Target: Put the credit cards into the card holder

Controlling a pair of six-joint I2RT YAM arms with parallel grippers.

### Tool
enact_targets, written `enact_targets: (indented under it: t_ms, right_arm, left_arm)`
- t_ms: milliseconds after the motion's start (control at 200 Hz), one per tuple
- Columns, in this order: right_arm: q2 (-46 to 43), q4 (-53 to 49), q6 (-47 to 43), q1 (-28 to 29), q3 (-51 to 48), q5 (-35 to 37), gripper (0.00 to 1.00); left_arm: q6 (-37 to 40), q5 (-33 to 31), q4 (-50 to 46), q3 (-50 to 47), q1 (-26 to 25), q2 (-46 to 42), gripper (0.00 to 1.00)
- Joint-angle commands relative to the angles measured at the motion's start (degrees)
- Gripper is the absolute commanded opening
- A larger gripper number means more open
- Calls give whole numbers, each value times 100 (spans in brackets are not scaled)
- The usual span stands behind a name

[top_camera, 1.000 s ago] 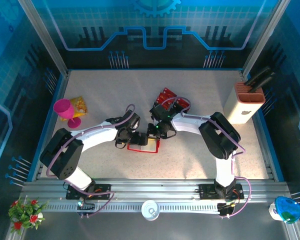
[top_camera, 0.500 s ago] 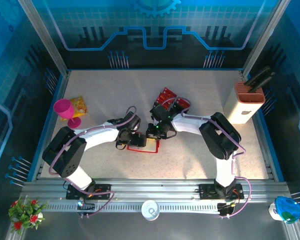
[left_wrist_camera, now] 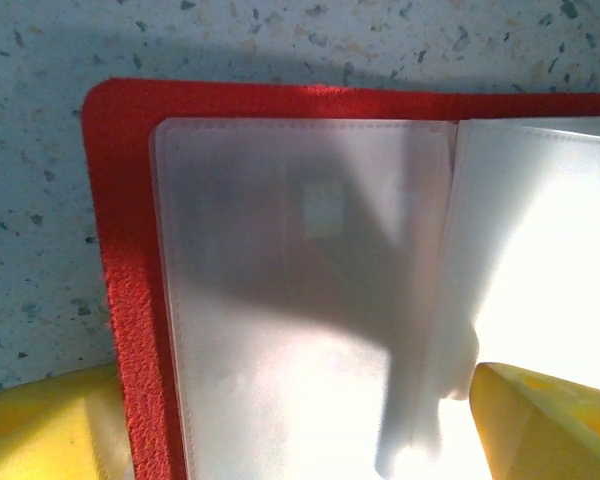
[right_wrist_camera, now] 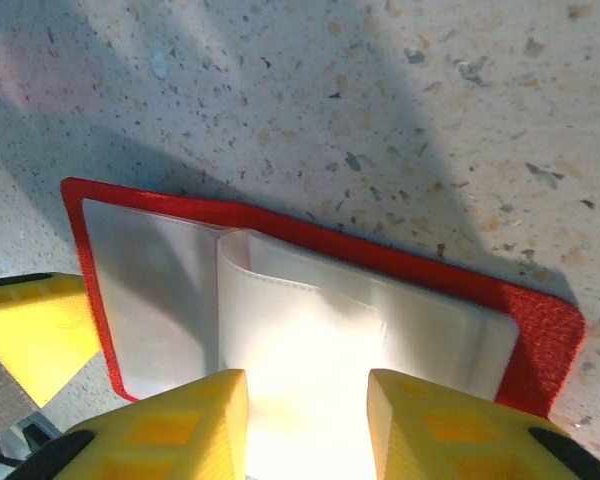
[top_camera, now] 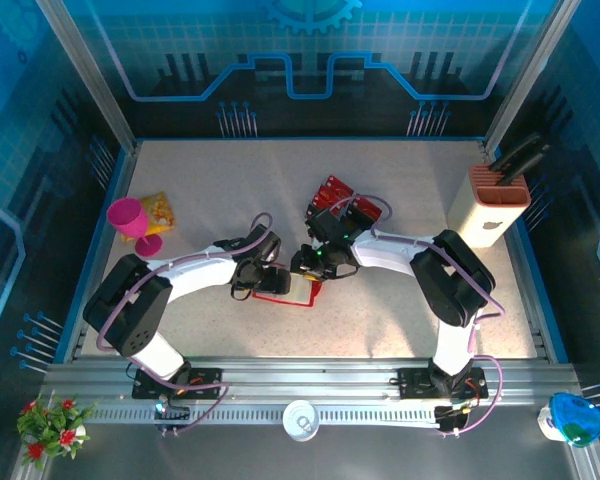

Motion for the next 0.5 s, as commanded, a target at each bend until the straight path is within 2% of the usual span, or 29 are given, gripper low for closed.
enact_targets:
  t_ms: [0, 495]
  right_arm:
    - [225, 182, 202, -17, -21, -153, 37]
    - [259, 435, 391, 3, -95, -194, 48]
  left_arm:
    - [2, 173, 57, -257, -52, 123, 86]
    - [28, 197, 97, -294, -47, 126, 83]
